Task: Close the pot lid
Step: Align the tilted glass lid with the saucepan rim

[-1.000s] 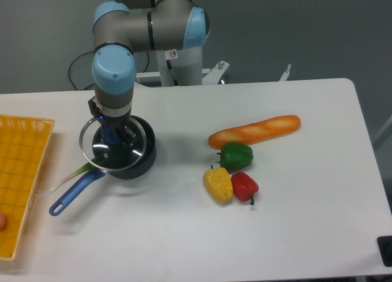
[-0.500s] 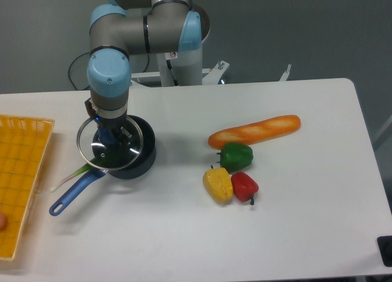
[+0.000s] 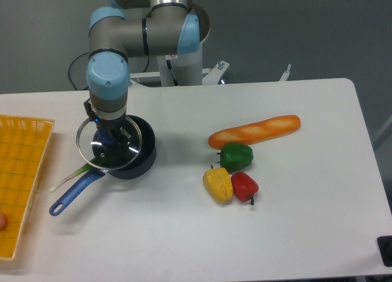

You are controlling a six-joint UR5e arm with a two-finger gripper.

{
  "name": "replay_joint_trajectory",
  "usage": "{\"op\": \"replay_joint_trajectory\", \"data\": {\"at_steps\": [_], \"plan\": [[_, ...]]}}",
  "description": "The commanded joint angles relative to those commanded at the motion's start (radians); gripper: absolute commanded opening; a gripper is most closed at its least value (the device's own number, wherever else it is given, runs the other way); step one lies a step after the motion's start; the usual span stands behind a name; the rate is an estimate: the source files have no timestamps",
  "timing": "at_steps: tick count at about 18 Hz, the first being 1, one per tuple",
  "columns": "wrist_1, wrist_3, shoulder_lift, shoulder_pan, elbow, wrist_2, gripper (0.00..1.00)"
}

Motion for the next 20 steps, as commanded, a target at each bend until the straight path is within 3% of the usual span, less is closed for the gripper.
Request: {"op": "replay_joint_trajectory", "data": {"at_steps": [20], "plan": [[0.000, 0.012, -0.011, -0.002, -0.006, 0.021, 0.56]]}}
